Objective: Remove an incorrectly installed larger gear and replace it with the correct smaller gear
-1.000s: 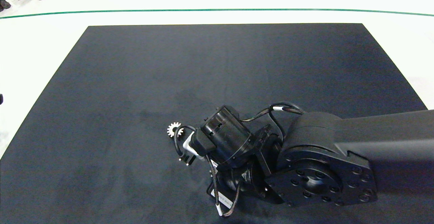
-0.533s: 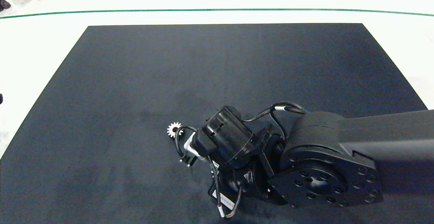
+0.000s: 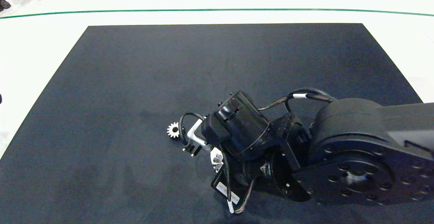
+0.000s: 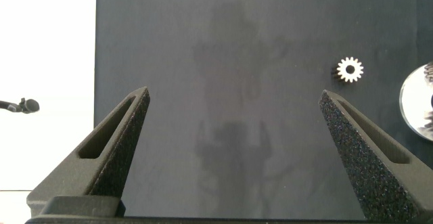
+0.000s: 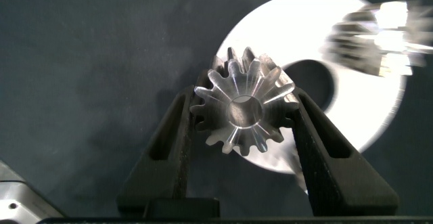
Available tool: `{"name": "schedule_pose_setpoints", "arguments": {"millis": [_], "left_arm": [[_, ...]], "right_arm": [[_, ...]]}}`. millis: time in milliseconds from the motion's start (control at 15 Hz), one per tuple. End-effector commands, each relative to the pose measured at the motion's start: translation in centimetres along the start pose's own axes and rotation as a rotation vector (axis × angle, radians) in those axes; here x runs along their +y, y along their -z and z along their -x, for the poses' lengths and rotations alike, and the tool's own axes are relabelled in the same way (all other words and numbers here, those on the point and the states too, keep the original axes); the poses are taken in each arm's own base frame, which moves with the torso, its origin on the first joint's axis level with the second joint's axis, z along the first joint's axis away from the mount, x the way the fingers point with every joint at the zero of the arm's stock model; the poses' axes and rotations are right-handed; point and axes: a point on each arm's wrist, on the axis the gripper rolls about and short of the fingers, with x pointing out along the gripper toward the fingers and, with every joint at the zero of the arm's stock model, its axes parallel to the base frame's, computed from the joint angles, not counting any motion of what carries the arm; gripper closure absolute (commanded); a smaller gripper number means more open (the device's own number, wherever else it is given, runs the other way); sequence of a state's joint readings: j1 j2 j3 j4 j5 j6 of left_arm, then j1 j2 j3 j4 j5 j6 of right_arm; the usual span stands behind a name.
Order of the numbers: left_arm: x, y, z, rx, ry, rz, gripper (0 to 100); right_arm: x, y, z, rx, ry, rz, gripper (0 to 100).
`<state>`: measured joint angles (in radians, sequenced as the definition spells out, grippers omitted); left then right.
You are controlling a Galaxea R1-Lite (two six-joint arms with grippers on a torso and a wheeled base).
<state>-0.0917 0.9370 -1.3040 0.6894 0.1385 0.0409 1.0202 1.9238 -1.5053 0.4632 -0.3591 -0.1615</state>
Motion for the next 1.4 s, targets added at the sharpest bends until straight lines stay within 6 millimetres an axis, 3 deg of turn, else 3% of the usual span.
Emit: {"name": "schedule_pose_setpoints", "arguments": {"millis": [67,200,400,600,933,1200,1267,1400], "left_arm": [[0.0,0.1,0.1,0.001,-0.001,-0.002,0],[0.0,0.1,0.1,0.0,-0.001,-0.008,0],[0.0,0.1,0.2,-0.002,-0.001,-0.008,0],[0.0,0.1,0.2,0.0,0.001,-0.008,0],[0.0,0.2,0.2,0.001,0.001,-0.009,0],[0.0,0.2,0.1,0.006,0.001,-0.009,0],[0.0,0.2,0.1,0.004,0.001,-0.009,0],[0.0,0.2,0.1,0.004,0.001,-0.01,0]], "right_arm": [[-0.6,0.9,4.3,-0.067,-0.004,-0.004,83],[-0.3,3.2,5.0,-0.026,-0.02,0.013,86],[0.5,8.1,5.2,0.093,-0.036,-0.019,92],[1.0,10.8,4.7,0.156,-0.042,-0.009,96],[2.1,12.4,2.1,0.109,-0.032,-0.038,96],[1.9,12.8,1.7,0.127,-0.027,-0.045,96],[1.8,12.8,1.7,0.124,-0.023,-0.049,0],[1.8,12.8,1.8,0.12,-0.024,-0.05,0]]}}
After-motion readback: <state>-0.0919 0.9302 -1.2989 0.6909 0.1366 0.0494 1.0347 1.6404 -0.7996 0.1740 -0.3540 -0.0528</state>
